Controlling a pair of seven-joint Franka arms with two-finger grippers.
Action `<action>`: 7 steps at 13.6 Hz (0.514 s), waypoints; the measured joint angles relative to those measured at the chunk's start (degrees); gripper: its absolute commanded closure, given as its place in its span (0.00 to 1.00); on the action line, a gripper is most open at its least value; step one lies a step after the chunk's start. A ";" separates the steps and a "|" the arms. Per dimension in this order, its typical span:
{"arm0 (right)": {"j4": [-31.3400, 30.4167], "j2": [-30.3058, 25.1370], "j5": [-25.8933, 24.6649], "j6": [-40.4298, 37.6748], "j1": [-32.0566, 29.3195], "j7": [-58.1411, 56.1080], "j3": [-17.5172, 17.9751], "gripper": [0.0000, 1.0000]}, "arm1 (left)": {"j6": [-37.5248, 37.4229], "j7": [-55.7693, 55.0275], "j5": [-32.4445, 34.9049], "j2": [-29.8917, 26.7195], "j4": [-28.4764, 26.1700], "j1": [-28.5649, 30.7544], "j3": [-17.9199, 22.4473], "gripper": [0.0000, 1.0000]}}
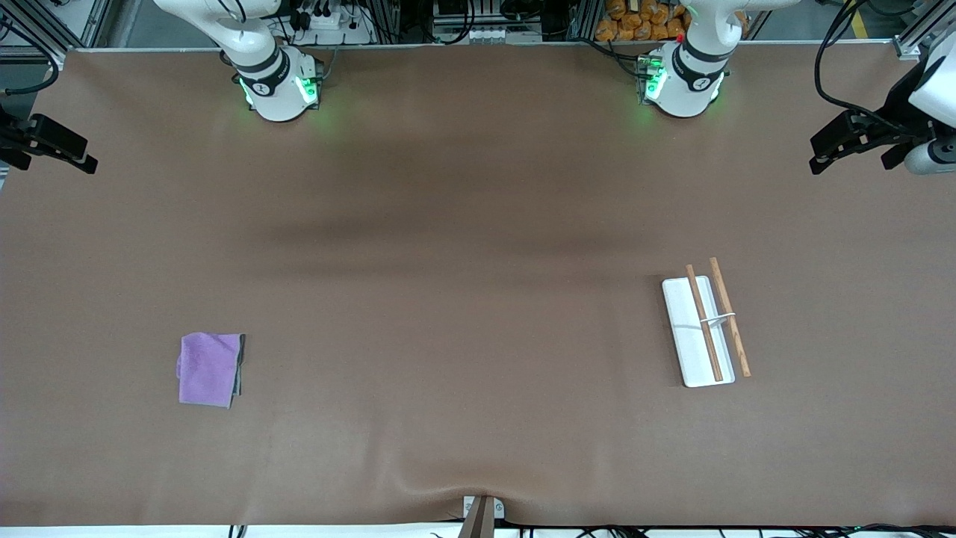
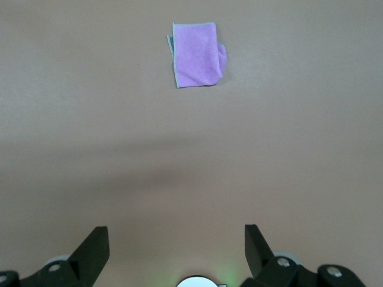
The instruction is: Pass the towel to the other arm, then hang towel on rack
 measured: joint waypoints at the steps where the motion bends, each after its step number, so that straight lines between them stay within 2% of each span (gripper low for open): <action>1: 0.00 0.00 0.00 -0.01 0.00 0.00 0.00 0.00 | -0.05 0.00 0.00 0.00 0.13 0.00 0.00 0.00; 7: 0.00 0.00 0.00 -0.05 0.00 0.04 0.00 0.00 | -0.09 0.01 0.00 0.00 0.32 0.01 0.20 0.00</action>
